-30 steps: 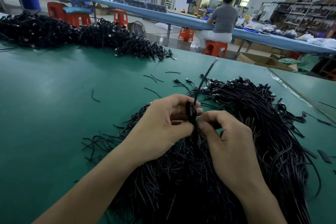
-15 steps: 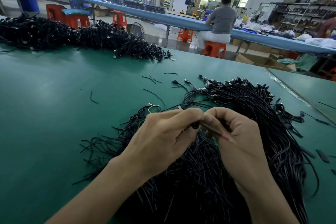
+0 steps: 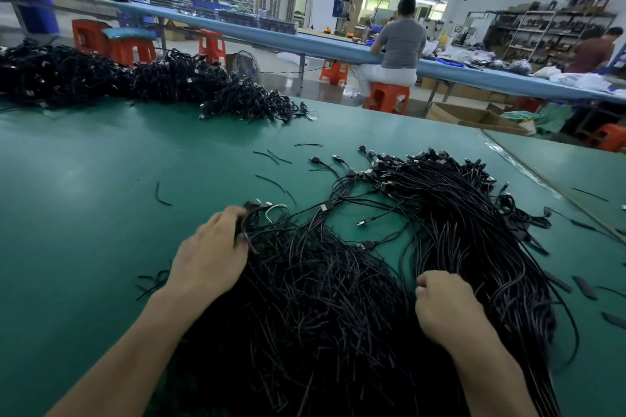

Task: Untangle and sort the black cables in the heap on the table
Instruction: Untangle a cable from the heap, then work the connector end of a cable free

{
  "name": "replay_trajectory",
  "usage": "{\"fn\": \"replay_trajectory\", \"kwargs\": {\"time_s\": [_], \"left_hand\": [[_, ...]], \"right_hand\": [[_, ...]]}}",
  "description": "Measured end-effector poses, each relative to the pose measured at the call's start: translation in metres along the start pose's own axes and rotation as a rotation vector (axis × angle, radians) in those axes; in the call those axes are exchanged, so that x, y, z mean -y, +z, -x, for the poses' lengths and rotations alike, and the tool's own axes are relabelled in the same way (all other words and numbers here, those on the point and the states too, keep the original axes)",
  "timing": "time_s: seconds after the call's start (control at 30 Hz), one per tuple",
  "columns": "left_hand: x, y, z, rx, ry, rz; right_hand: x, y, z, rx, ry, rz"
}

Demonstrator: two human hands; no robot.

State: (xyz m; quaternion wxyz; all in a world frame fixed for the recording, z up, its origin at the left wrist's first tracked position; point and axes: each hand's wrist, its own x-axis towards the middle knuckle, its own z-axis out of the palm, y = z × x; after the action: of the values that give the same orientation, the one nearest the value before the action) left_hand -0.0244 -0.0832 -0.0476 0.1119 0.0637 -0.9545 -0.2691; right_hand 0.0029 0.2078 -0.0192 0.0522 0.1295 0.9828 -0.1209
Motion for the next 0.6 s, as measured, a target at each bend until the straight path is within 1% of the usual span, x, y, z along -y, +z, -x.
{"fn": "replay_trajectory", "kwargs": {"time_s": [0.07, 0.1, 0.2, 0.27, 0.33, 0.47, 0.6], "left_hand": [[0.003, -0.001, -0.002, 0.121, -0.101, -0.070], [0.003, -0.001, -0.002, 0.145, -0.132, -0.084], [0.002, 0.000, -0.002, 0.132, -0.140, -0.074], [0.000, -0.001, -0.002, 0.090, -0.113, -0.013], [0.002, -0.001, -0.003, 0.081, -0.073, 0.008], [0.008, 0.002, -0.005, 0.208, 0.017, -0.106], [0.002, -0.005, -0.003, 0.388, -0.011, -0.010]], "right_hand": [[0.000, 0.006, -0.002, 0.017, 0.018, 0.023], [0.001, 0.007, -0.001, 0.012, 0.027, 0.018], [0.003, 0.009, 0.003, -0.056, 0.068, -0.040], [0.004, 0.009, 0.006, -0.100, 0.089, -0.077], [0.004, 0.009, 0.008, -0.109, 0.109, -0.106], [0.005, 0.006, 0.009, -0.088, 0.144, -0.121], [0.004, 0.003, 0.004, -0.070, 0.166, -0.146]]}}
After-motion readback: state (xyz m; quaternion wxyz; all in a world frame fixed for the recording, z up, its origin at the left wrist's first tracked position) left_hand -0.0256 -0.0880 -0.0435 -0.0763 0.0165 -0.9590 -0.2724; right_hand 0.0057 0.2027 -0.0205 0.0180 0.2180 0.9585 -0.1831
